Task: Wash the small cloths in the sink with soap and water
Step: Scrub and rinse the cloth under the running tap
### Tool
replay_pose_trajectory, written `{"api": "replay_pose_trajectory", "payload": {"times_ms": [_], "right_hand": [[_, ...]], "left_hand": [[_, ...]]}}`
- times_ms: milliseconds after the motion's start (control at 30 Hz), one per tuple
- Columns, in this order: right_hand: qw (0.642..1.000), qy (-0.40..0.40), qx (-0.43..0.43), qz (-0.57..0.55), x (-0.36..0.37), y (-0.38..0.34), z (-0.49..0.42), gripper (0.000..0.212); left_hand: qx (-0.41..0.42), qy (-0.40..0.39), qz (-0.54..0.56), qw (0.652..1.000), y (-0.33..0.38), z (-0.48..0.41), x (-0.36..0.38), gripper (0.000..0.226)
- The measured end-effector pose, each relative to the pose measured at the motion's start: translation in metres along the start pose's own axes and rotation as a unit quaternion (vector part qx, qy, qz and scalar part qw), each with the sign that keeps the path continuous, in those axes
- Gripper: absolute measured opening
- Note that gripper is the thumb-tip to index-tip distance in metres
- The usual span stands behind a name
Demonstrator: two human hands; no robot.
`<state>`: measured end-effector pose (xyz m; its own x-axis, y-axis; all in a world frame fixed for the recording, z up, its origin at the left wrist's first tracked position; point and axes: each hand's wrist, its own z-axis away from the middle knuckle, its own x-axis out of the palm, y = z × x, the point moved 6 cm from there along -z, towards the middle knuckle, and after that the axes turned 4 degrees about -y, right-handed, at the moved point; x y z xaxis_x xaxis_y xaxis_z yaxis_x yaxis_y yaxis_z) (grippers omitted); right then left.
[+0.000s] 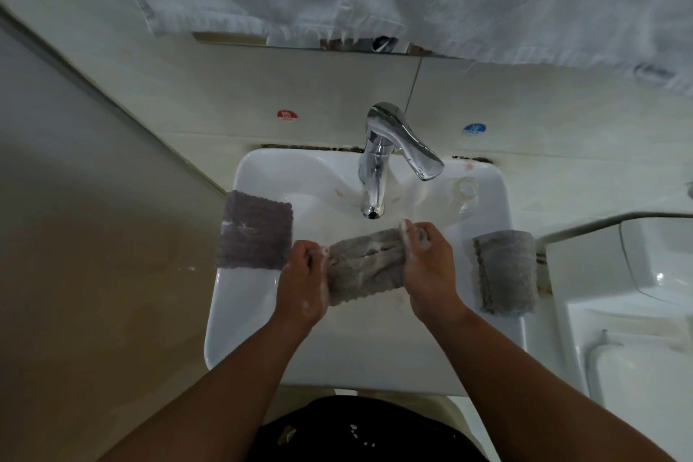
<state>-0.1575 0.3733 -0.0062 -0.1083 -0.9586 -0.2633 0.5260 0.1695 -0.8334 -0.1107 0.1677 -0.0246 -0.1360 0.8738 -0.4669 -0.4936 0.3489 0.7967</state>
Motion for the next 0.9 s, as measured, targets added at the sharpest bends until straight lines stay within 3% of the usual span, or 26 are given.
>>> {"api": "replay_pose_trajectory", "payload": {"times_ms": [133, 200, 333, 400, 500, 600, 667, 733, 833, 900], "right_hand": [[0.991, -0.025, 0.043, -0.127, 0.010, 0.009, 0.011, 0.026], [0.988, -0.045, 0.047, -0.138, 0.015, 0.011, 0.017, 0.025], [0.985, -0.134, -0.092, 0.048, 0.034, 0.003, 0.043, 0.025], [0.980, -0.098, -0.129, 0.113, 0.033, -0.002, 0.045, 0.024], [0.993, -0.020, -0.058, 0.100, 0.019, -0.007, 0.026, 0.025], [0.971, -0.036, -0.115, 0.209, 0.029, -0.013, 0.040, 0.026], [0.968, -0.062, -0.146, 0.194, 0.035, -0.019, 0.063, 0.025], [0.970, -0.059, -0.156, 0.176, 0.032, -0.019, 0.062, 0.023], [0.989, 0.003, -0.069, 0.132, 0.015, -0.016, 0.024, 0.030], [0.992, -0.001, -0.048, 0.113, 0.018, -0.015, 0.022, 0.032]], "left_hand": [[-0.054, -0.001, 0.072, 0.996, -0.009, 0.002, 0.005, 0.012], [-0.069, -0.025, 0.141, 0.987, -0.002, 0.009, 0.017, 0.013], [-0.112, -0.072, 0.239, 0.962, 0.013, 0.019, 0.041, 0.019], [-0.125, -0.102, 0.280, 0.946, 0.020, 0.025, 0.049, 0.027], [-0.062, -0.104, 0.196, 0.973, 0.036, 0.037, 0.053, 0.031], [-0.050, -0.066, 0.179, 0.980, 0.034, 0.026, 0.044, 0.018], [-0.070, -0.064, 0.217, 0.972, 0.030, 0.021, 0.039, 0.008], [-0.033, -0.069, 0.213, 0.974, 0.039, 0.030, 0.038, 0.009], [-0.018, -0.116, 0.220, 0.968, 0.049, 0.052, 0.052, 0.023], [-0.009, -0.111, 0.206, 0.972, 0.049, 0.045, 0.052, 0.021]]}}
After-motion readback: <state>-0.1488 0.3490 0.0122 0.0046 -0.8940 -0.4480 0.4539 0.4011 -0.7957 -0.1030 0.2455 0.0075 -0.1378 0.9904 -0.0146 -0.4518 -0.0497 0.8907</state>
